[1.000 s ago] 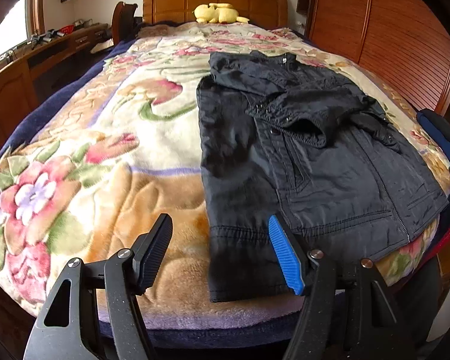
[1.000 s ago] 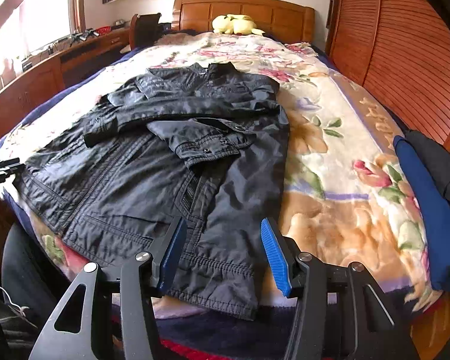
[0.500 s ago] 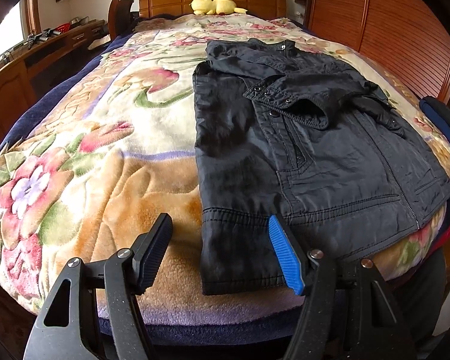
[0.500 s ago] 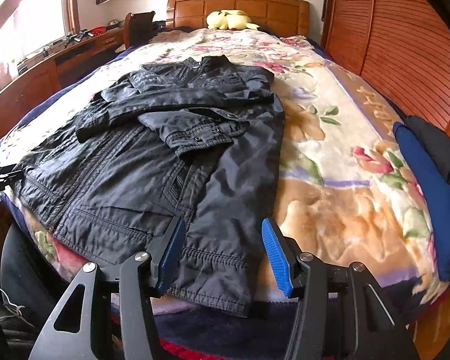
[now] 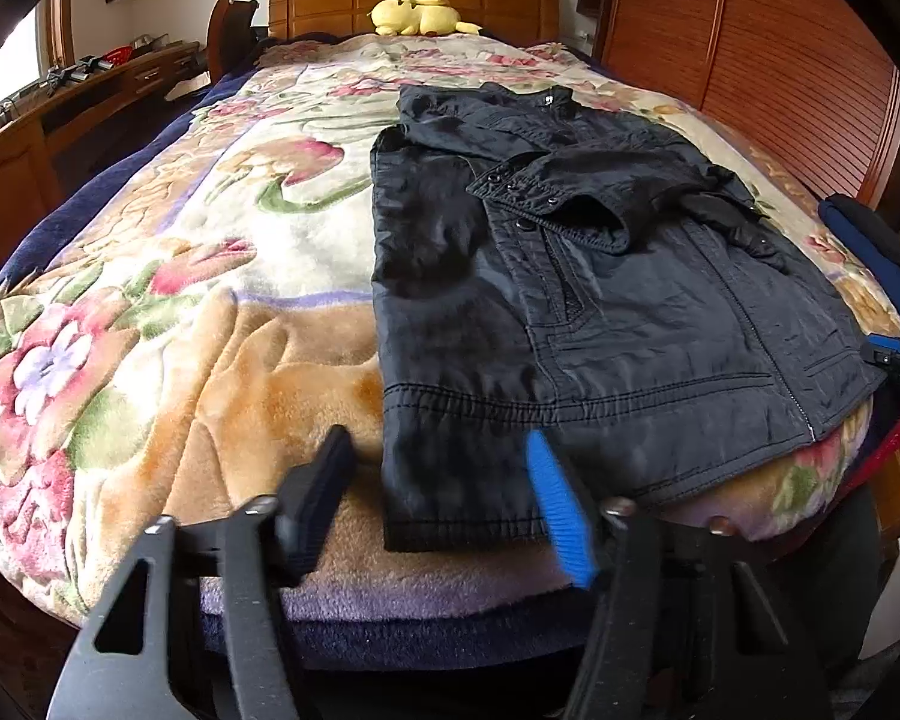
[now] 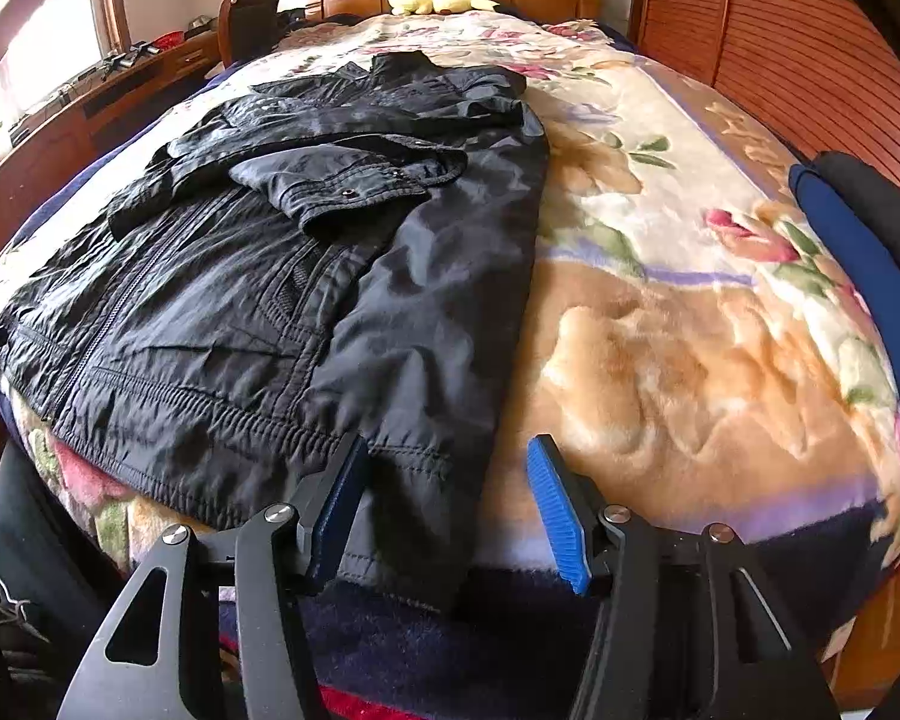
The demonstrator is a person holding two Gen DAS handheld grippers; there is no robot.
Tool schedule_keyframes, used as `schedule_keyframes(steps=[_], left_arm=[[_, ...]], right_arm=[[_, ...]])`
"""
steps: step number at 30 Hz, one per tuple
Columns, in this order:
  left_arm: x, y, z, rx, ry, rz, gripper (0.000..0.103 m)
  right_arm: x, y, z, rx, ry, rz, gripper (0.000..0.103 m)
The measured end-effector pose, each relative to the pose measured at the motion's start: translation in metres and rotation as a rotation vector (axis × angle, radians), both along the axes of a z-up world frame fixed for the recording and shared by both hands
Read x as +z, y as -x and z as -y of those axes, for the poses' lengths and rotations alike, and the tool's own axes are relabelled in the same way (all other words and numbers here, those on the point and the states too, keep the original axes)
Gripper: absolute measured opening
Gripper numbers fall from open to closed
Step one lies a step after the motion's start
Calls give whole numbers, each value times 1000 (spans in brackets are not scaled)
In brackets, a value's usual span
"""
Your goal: Fold large clothes
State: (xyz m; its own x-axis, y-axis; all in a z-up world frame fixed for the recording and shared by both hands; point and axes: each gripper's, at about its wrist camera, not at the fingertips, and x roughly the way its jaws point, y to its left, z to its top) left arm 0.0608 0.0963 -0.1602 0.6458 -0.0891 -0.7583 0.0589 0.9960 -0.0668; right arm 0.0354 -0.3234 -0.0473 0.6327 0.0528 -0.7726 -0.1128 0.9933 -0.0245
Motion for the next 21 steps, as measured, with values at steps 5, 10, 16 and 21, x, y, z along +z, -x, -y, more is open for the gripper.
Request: schedule_keyframes(steps=[5, 10, 16, 21], left_arm=[[1, 1, -5, 11, 4, 6, 43], [-2, 3, -7, 12, 9, -7, 43], [-4, 6, -5, 7, -2, -5, 43], [0, 8, -3, -7, -4, 7, 11]], right_arm=[[-6, 1, -5, 46, -19, -24, 57], [-8, -3, -3, 46, -14, -27, 57], [-12, -4, -1, 48, -28, -26, 57], [-13, -1, 1, 57, -44, -20, 52]])
